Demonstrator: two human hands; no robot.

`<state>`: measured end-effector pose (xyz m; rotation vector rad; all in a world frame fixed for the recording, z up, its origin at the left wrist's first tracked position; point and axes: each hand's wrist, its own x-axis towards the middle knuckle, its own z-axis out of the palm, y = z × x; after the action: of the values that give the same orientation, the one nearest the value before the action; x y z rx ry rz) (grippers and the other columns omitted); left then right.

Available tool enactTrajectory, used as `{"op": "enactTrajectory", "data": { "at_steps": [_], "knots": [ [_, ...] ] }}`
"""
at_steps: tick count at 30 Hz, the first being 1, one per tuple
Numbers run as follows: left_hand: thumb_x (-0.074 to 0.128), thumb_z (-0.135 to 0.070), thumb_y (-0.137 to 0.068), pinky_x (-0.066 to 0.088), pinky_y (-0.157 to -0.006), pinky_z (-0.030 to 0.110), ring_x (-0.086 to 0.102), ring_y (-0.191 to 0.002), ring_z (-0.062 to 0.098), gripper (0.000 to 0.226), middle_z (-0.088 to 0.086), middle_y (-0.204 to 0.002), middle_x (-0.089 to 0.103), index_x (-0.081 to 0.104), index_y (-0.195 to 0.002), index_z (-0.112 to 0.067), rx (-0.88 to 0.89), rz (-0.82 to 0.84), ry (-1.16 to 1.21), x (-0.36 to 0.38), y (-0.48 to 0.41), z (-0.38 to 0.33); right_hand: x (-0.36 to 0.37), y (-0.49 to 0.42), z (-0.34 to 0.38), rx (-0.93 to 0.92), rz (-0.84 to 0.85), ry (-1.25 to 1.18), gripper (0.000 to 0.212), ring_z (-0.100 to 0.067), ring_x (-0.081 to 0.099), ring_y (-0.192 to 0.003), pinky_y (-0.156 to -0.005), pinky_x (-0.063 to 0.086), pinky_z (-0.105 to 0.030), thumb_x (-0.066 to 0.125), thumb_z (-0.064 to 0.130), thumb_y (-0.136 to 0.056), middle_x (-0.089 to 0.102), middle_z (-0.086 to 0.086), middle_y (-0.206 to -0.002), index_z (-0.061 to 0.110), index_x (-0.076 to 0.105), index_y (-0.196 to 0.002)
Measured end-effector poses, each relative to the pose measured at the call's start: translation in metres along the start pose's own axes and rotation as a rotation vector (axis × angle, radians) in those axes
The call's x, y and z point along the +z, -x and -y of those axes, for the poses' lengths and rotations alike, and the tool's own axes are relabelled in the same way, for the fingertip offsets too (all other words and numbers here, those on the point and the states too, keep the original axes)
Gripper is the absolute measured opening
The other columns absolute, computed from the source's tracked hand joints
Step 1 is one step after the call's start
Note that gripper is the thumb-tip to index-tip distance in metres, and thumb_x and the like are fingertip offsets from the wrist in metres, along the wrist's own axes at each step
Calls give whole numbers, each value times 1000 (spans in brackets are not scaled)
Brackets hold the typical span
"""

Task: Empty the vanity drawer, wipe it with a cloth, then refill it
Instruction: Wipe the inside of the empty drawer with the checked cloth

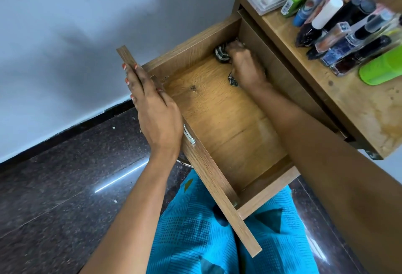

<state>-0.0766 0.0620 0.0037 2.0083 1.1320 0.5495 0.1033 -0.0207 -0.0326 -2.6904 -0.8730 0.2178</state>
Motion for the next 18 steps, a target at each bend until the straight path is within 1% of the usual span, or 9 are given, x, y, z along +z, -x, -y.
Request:
{"op": "enactTrajectory", "data": {
  "at_steps": [2,4,6,9,11,13,14,16,18],
  "knots": [
    [27,-5,-95,23,-116,37,2,-145,16,55,2,-157,-2,10,-147,-12,-3,0,-8,0,0,0,2,-1,1,25,-23,-12,39,-30,53,-113,-96,44,-36,47,-10,-84,52,-15,-126,3,48,-120],
    [27,-5,-95,25,-115,39,2,-145,16,55,2,-157,-2,10,-147,-12,2,1,-5,0,0,-1,-4,-6,2,94,26,-100,37,-29,55,-109,-94,46,-35,45,-9,-85,54,-15,-123,4,46,-119],
    [27,-5,-95,27,-115,38,3,-145,16,55,3,-157,-1,10,-147,-11,6,1,-4,0,0,-1,-8,-12,1,107,86,-143,36,-28,54,-108,-91,44,-35,44,-9,-85,53,-15,-123,4,45,-119],
    [27,-5,-94,30,-113,39,3,-145,16,55,3,-157,-1,10,-147,-11,9,-3,1,-1,2,-1,-14,-11,1,41,122,-134,35,-29,48,-112,-93,40,-36,41,-12,-82,47,-15,-125,0,45,-115],
    [27,-5,-94,34,-110,40,3,-145,16,56,2,-157,-2,10,-147,-11,5,-6,2,-1,3,-1,-13,-6,1,2,128,-115,35,-29,46,-112,-92,37,-33,40,-14,-79,45,-16,-125,-2,47,-112],
    [28,-7,-95,39,-107,41,3,-145,15,55,0,-157,-2,9,-147,-13,-6,-4,-2,-2,2,0,-10,4,3,-64,158,-79,39,-27,43,-120,-97,35,-28,41,-15,-79,41,-15,-132,-1,46,-116],
    [29,-8,-95,40,-105,42,3,-145,15,55,0,-157,-2,9,-147,-14,-10,-2,-4,-2,2,0,-6,10,4,-98,174,-69,41,-26,42,-123,-100,34,-29,41,-14,-80,39,-13,-136,0,46,-119],
    [29,-8,-95,39,-106,43,4,-144,15,56,0,-157,-2,9,-147,-14,-7,0,-4,-2,2,0,-2,21,3,-146,171,-51,40,-27,44,-122,-102,37,-34,42,-11,-84,39,-9,-139,1,45,-122],
    [29,-7,-95,34,-111,40,3,-145,16,55,0,-157,-2,9,-147,-13,-5,1,-16,-2,2,-1,3,24,-3,-176,97,6,40,-25,45,-124,-105,37,-35,44,-4,-89,41,-4,-141,7,46,-127]
  ]
}}
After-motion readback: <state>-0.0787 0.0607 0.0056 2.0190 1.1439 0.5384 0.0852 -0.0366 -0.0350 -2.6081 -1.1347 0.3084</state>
